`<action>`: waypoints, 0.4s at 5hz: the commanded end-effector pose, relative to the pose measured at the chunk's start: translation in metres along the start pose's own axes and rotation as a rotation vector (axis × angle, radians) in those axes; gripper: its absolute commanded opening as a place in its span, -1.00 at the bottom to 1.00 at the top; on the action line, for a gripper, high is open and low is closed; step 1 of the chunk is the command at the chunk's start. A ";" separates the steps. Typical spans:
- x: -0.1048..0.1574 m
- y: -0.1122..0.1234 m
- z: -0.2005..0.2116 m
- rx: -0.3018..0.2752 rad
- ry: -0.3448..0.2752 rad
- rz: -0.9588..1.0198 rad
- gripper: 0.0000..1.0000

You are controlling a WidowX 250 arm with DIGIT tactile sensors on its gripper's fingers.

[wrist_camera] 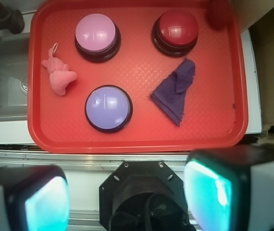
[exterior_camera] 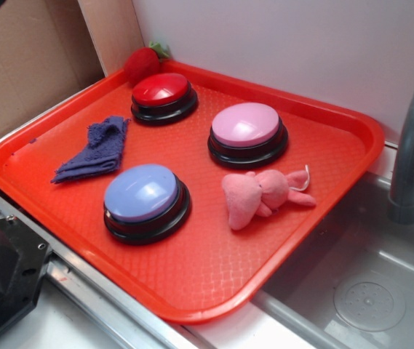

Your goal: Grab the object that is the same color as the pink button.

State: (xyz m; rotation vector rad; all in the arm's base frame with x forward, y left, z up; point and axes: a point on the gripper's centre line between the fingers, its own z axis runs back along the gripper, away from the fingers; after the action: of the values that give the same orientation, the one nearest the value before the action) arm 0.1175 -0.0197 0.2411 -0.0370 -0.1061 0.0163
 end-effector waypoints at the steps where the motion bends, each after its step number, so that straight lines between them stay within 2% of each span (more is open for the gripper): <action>1: 0.000 0.000 0.000 0.000 0.000 0.000 1.00; 2: 0.007 -0.020 -0.016 0.007 -0.047 0.034 1.00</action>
State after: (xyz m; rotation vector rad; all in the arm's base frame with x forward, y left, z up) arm 0.1236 -0.0361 0.2180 -0.0267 -0.1225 0.0881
